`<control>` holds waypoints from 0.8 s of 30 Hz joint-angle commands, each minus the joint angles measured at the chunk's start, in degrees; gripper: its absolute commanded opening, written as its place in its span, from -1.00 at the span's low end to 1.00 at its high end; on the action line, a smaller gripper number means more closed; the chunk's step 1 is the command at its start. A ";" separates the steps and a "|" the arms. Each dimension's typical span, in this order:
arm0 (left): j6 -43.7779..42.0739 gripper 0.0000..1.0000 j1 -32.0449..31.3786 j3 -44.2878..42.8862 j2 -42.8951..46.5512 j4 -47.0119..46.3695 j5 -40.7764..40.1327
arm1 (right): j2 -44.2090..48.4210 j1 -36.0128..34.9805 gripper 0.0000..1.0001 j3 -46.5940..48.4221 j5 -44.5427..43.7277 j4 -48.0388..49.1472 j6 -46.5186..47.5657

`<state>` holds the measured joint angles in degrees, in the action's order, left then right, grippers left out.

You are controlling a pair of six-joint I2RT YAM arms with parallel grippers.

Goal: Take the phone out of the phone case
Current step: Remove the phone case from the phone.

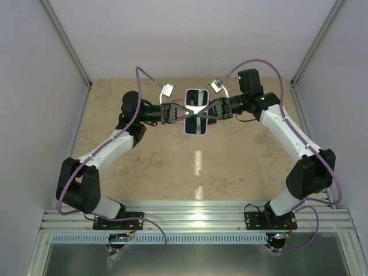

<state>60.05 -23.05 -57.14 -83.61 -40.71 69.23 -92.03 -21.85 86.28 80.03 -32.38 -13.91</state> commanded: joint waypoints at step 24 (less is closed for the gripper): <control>-38.14 -0.28 0.25 1.22 9.37 36.77 -2.51 | 2.00 3.87 -0.99 1.30 6.28 5.22 -4.72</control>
<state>24.18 -21.74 -55.61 -72.93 -5.15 68.25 -92.36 -17.89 86.48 83.37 -29.65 -17.17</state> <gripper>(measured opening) 0.378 0.123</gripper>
